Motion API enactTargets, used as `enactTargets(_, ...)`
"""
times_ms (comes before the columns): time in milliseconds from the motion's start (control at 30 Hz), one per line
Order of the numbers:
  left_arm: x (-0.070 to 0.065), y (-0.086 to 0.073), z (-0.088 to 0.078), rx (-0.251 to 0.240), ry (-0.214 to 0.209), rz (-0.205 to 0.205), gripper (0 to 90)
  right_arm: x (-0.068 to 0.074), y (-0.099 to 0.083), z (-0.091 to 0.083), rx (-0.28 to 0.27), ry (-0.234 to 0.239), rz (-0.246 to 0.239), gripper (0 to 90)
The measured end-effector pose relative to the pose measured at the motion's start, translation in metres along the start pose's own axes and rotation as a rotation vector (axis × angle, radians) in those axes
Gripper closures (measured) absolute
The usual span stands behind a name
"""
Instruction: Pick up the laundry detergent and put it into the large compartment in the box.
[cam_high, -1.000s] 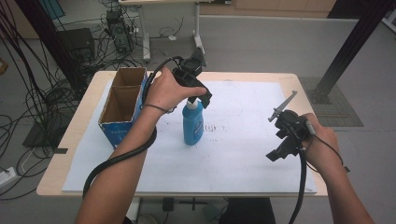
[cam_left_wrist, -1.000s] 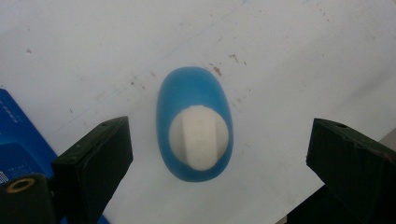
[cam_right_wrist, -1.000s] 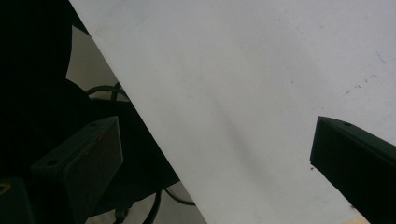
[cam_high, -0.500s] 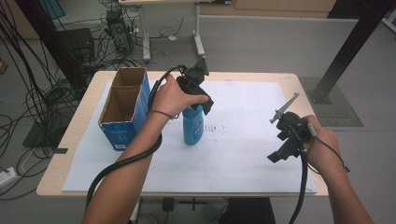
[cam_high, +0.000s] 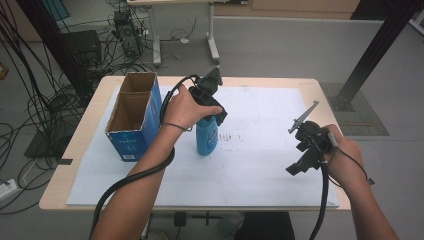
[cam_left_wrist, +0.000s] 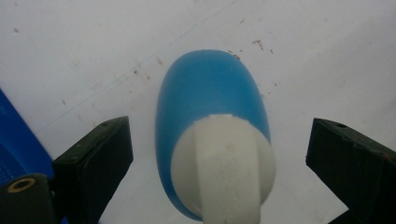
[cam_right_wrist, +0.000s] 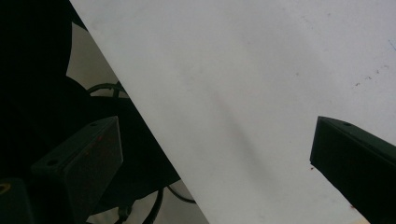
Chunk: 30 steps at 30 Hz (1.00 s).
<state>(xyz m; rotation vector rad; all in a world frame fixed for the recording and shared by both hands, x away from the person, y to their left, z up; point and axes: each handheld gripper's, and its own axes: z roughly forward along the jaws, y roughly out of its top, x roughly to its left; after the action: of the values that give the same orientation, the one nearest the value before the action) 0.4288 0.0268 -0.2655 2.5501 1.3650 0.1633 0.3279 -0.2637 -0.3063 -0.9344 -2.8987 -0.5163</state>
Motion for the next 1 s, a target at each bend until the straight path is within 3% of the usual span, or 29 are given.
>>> enactTargets(567, 0.004, -0.003, 0.023, 0.017, -0.024, -0.017, 7.7, -0.002, -0.001, 0.005, 0.011, 0.005, 0.004, 2.1)
enactTargets(1000, 0.006, -0.003, 0.026, 0.018, -0.030, -0.025, 7.7, -0.003, 0.001, 0.007, 0.014, 0.005, 0.004, 2.0)
